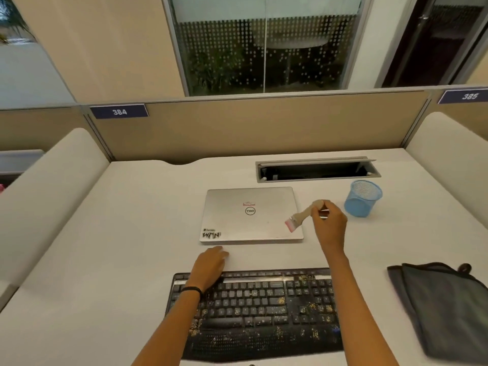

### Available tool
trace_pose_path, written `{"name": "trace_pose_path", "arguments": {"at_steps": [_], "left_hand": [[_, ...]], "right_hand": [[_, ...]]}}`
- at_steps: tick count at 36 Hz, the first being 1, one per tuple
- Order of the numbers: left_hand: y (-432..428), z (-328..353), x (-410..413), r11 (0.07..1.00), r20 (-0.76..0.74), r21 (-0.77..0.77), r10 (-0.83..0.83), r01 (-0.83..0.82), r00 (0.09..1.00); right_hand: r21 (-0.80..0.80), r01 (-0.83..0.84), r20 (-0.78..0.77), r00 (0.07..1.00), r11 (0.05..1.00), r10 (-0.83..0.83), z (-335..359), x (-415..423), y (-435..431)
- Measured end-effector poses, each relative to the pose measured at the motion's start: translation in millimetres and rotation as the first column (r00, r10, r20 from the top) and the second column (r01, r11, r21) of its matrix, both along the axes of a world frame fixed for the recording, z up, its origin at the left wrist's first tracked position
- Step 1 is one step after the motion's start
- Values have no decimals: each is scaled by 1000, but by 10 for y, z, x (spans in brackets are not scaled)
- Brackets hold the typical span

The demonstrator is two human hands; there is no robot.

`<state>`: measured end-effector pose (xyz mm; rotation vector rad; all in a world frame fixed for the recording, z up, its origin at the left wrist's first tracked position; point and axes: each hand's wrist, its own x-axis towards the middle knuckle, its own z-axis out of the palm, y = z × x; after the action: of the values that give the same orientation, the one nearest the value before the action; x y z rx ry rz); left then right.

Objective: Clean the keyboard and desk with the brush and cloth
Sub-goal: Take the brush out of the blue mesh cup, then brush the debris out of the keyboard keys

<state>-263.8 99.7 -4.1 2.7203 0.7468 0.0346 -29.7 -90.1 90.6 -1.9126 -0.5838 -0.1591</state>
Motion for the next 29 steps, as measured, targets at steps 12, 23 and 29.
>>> {"name": "trace_pose_path", "arguments": {"at_steps": [12, 23, 29], "left_hand": [[476, -150, -882, 969, 214, -49, 247, -242, 945], [532, -454, -1539, 937, 264, -64, 349, -344, 899], [549, -568, -1636, 925, 260, -116, 381, -363, 887]], "right_hand": [[-35, -87, -39, 996, 996, 86, -23, -508, 328], [-24, -107, -84, 991, 994, 105, -48, -871, 413], [-96, -103, -59, 994, 990, 97, -30, -1090, 389]]}}
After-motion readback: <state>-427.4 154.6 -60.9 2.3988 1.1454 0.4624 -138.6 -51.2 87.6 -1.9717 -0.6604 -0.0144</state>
